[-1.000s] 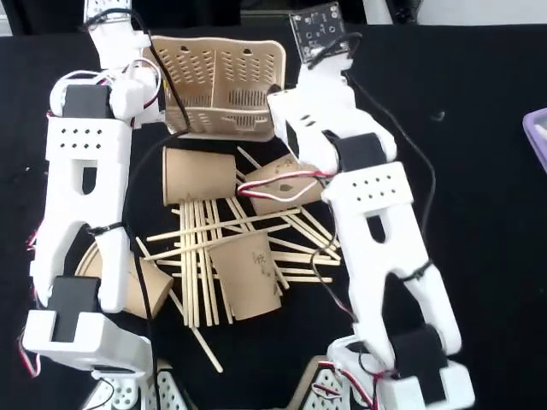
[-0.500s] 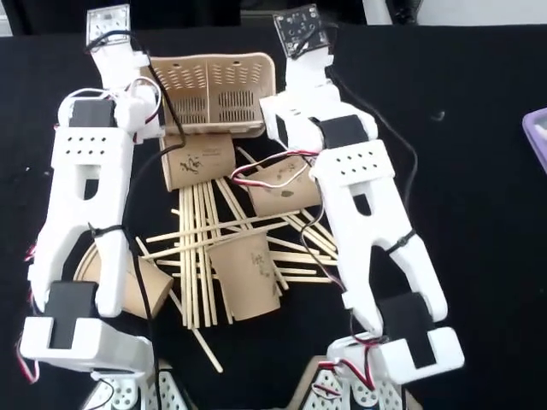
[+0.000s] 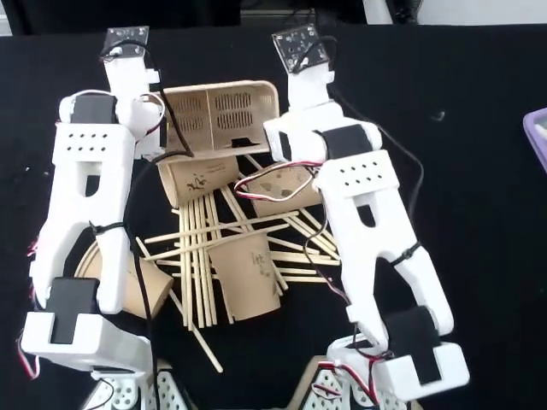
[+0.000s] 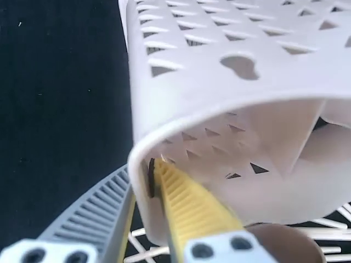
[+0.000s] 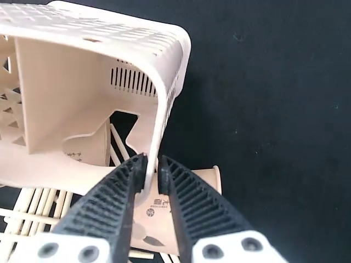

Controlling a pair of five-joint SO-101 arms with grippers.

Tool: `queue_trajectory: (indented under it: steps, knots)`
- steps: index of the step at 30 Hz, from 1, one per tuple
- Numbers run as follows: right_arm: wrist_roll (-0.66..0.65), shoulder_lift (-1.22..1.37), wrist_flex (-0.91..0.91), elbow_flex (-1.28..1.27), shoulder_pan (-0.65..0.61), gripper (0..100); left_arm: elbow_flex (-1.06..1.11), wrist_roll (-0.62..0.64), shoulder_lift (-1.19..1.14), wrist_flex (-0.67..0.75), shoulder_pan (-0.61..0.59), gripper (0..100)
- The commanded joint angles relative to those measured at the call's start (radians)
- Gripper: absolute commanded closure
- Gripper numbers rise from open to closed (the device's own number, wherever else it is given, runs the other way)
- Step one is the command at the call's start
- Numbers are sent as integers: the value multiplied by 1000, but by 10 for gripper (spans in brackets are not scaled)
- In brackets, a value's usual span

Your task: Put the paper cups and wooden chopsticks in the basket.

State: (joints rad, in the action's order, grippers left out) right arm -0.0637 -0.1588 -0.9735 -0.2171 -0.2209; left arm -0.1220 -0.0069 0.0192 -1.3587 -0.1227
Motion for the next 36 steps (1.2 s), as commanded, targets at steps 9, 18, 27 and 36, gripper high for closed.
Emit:
queue_trajectory:
  steps: [9,18,27,36]
  knots:
    - [-14,-180,-29,-51,72,988,-85,-17,8,-35,-59,970]
    - [-14,-131,144,-45,71,988,-85,-15,8,130,-54,826]
    - [-5,18,249,-45,69,905,-84,-14,6,192,-54,826]
    - [-3,10,250,12,17,796,-85,-12,6,310,-50,825]
